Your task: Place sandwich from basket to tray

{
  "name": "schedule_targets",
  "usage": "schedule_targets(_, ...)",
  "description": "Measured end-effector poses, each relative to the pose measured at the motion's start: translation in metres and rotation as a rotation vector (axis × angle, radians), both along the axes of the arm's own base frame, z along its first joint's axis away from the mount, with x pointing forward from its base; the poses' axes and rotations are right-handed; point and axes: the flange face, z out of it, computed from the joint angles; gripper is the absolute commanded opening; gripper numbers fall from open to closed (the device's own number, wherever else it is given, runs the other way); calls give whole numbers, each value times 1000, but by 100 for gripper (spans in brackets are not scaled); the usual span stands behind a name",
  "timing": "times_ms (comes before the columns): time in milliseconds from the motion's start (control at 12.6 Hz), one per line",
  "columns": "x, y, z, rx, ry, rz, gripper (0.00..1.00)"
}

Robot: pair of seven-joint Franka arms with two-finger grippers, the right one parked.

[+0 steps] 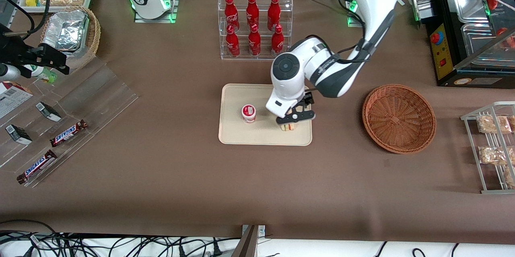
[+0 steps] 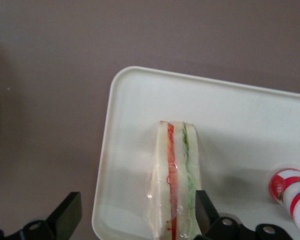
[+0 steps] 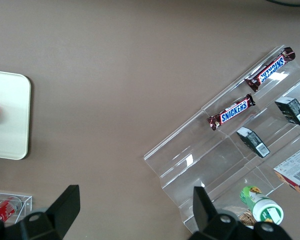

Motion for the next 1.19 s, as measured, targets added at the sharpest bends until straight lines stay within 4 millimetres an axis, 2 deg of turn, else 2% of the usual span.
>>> schedule_targets(396, 33, 84, 77, -54, 55, 20, 100)
schedule_targets(633, 48, 135, 106, -96, 76, 0, 100)
schedule_targets(791, 54, 157, 126, -132, 96, -36, 100)
schedule_targets(1029, 72, 224, 168, -164, 142, -102, 100)
schedule_targets(1187, 77, 262, 183, -157, 169, -155, 100)
